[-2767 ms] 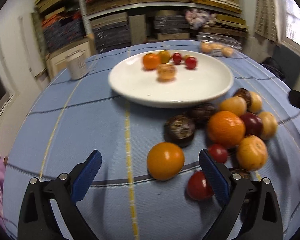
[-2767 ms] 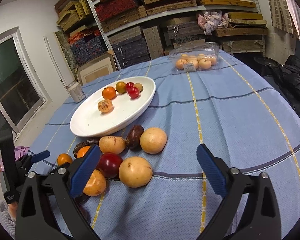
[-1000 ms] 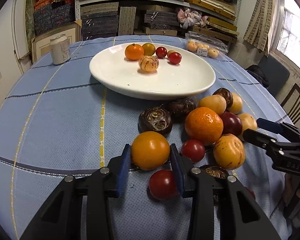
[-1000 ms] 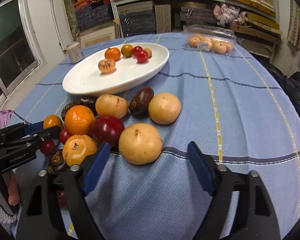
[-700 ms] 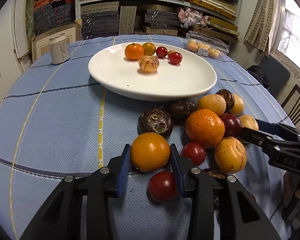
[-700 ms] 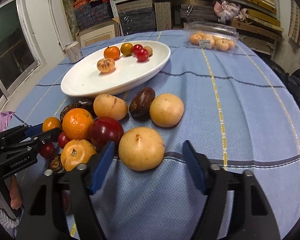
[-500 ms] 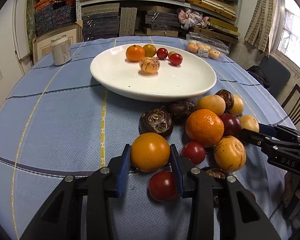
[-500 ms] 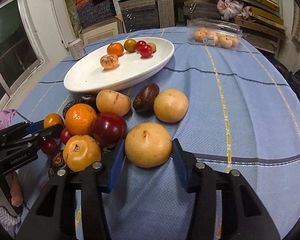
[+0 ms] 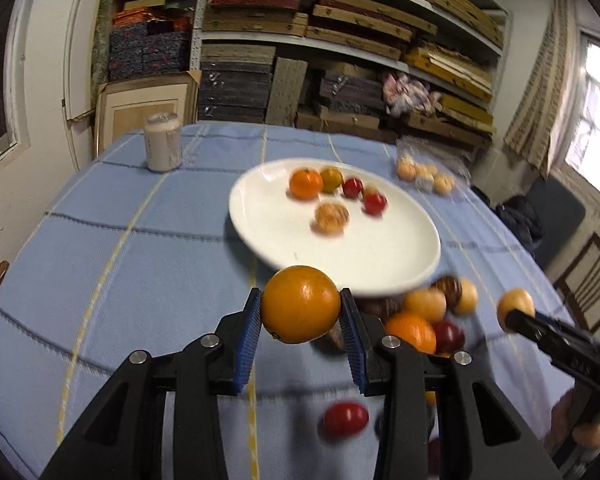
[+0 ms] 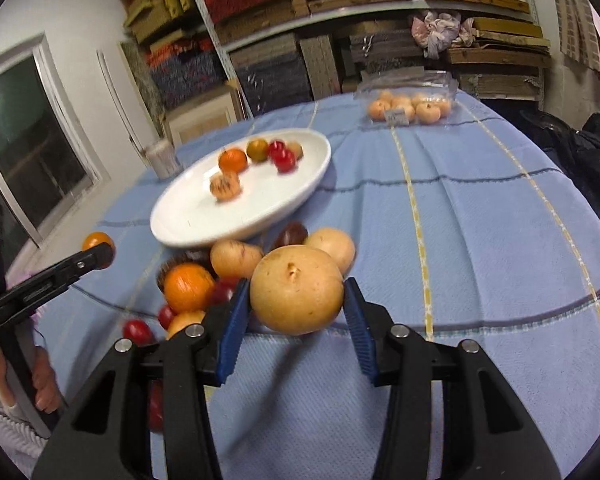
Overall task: Organize fruits
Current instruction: 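Carry both fruits over the white plate and open both tools to drop them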
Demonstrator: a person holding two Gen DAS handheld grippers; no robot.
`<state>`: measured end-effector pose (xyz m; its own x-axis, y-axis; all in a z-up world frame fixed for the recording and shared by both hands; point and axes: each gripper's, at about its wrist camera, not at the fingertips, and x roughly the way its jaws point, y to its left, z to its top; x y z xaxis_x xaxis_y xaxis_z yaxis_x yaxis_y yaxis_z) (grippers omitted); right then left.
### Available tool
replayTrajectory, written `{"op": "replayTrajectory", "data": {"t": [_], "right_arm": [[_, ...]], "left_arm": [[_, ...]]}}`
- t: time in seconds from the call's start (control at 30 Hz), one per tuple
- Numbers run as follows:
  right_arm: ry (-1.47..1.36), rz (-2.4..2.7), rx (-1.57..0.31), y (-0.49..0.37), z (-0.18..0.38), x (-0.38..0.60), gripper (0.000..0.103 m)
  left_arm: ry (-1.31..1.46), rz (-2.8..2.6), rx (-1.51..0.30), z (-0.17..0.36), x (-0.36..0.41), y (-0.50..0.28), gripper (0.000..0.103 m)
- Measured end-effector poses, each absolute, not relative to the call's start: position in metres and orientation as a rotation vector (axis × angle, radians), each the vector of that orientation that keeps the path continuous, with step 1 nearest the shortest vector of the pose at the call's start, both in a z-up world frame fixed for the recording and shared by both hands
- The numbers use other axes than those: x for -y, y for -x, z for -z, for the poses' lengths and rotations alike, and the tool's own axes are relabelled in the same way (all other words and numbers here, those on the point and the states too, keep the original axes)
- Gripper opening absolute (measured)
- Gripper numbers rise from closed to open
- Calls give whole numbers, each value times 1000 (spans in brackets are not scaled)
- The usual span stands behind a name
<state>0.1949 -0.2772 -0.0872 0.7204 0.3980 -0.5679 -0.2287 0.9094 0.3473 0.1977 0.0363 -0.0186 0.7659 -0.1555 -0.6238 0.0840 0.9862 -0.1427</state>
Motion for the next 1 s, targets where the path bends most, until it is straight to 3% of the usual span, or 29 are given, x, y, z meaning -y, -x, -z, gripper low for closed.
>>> {"op": "replayTrajectory", "data": {"t": [0.27, 0.53, 0.6, 0.7, 0.77, 1.0], "right_arm": [[-155, -369, -654, -251, 45, 234, 46], [-76, -353, -712, -307, 69, 189, 47], [-61, -355, -716, -307, 76, 190, 47], [-75, -346, -689, -300, 74, 200, 49], [-110, -344, -654, -291, 67, 211, 52], [-261, -296, -548, -251, 58, 267, 79]], "left_arm": [[114, 76, -692, 6, -33, -262, 39], [98, 83, -766, 38, -30, -298, 39], [111, 95, -772, 40, -33, -300, 44], [128, 111, -764, 38, -35, -298, 60], [109, 97, -740, 35, -35, -291, 69], [108, 80, -734, 38, -42, -255, 72]]}}
